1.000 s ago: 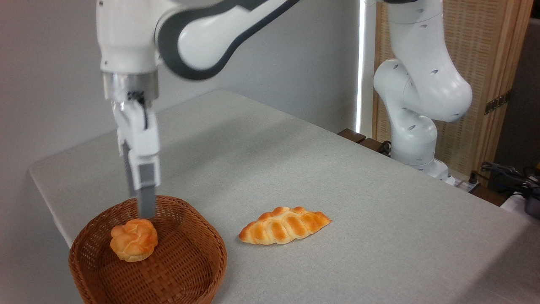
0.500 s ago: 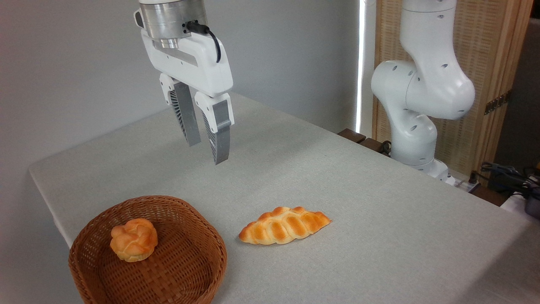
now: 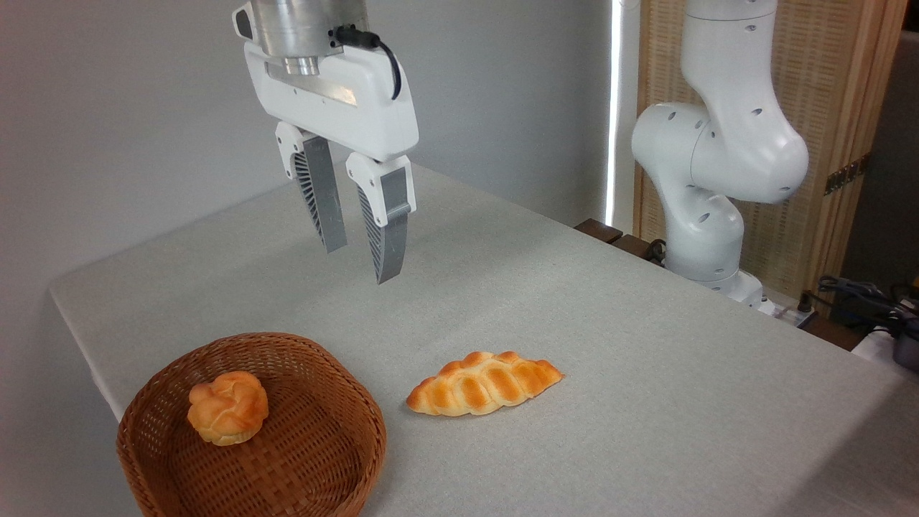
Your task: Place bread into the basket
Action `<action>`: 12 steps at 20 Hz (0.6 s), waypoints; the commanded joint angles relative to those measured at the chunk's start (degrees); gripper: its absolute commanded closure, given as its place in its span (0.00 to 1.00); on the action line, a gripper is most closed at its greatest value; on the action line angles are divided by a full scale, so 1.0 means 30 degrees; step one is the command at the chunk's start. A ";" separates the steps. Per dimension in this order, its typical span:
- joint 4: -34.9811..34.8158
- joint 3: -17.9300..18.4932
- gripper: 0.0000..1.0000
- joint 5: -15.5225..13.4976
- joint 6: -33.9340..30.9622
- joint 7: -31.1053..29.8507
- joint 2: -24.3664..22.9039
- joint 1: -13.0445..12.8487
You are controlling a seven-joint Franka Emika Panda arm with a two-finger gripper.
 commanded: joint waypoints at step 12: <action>0.0549 0.0964 0.00 -0.0151 -0.0733 -0.0010 0.0029 -0.0929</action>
